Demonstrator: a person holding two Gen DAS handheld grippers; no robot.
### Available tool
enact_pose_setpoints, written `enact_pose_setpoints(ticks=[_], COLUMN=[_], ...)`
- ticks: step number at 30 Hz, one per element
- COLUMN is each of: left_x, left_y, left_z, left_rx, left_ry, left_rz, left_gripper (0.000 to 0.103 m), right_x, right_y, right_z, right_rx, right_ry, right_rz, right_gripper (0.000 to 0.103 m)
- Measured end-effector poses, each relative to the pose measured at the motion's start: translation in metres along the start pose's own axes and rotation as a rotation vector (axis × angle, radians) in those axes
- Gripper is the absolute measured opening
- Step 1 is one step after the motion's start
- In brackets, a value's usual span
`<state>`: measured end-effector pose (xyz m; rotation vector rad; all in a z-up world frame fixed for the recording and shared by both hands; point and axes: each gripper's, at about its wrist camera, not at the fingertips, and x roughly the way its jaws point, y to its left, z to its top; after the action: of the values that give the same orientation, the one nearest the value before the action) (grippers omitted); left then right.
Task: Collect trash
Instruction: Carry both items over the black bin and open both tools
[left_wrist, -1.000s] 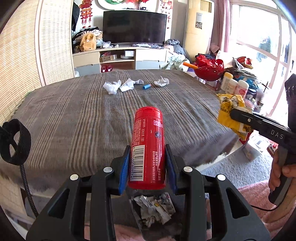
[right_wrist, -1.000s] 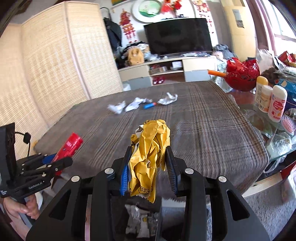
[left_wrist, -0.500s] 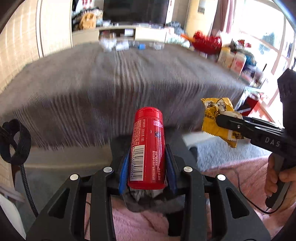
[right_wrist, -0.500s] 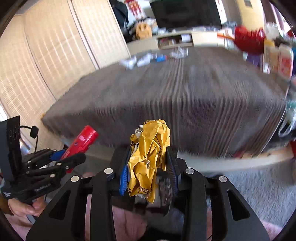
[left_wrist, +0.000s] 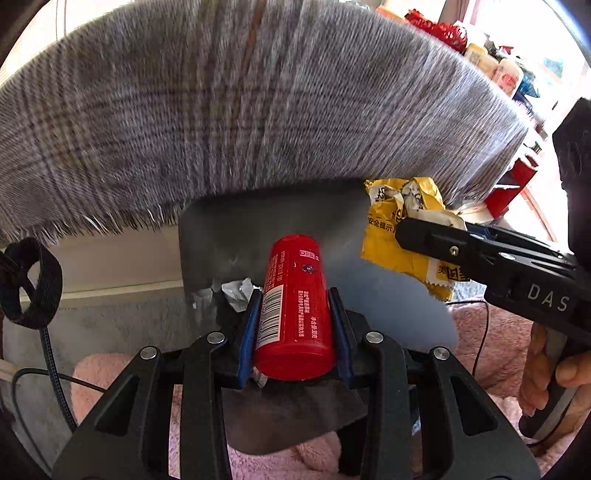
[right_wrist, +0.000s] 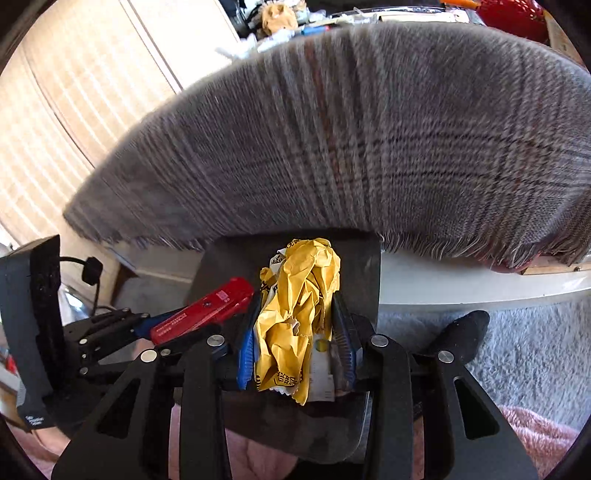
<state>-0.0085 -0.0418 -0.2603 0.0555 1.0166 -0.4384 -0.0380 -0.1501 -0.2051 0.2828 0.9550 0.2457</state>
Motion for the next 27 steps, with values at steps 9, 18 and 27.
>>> enact_pose_setpoints(ticks=[9, 18, 27], left_x=[0.022, 0.019, -0.005], left_y=[-0.002, 0.006, 0.023], left_z=[0.000, 0.000, 0.009], left_rx=[-0.002, -0.015, -0.030], left_ry=[0.027, -0.002, -0.033], left_rz=[-0.014, 0.022, 0.029], left_gripper=[0.033, 0.070, 0.089], right_x=[0.020, 0.008, -0.012], right_y=[-0.015, -0.019, -0.030], right_z=[-0.001, 0.005, 0.014], right_rx=[0.056, 0.083, 0.100], right_ry=[0.035, -0.026, -0.067], right_rz=[0.023, -0.002, 0.006], right_gripper=[0.046, 0.081, 0.097])
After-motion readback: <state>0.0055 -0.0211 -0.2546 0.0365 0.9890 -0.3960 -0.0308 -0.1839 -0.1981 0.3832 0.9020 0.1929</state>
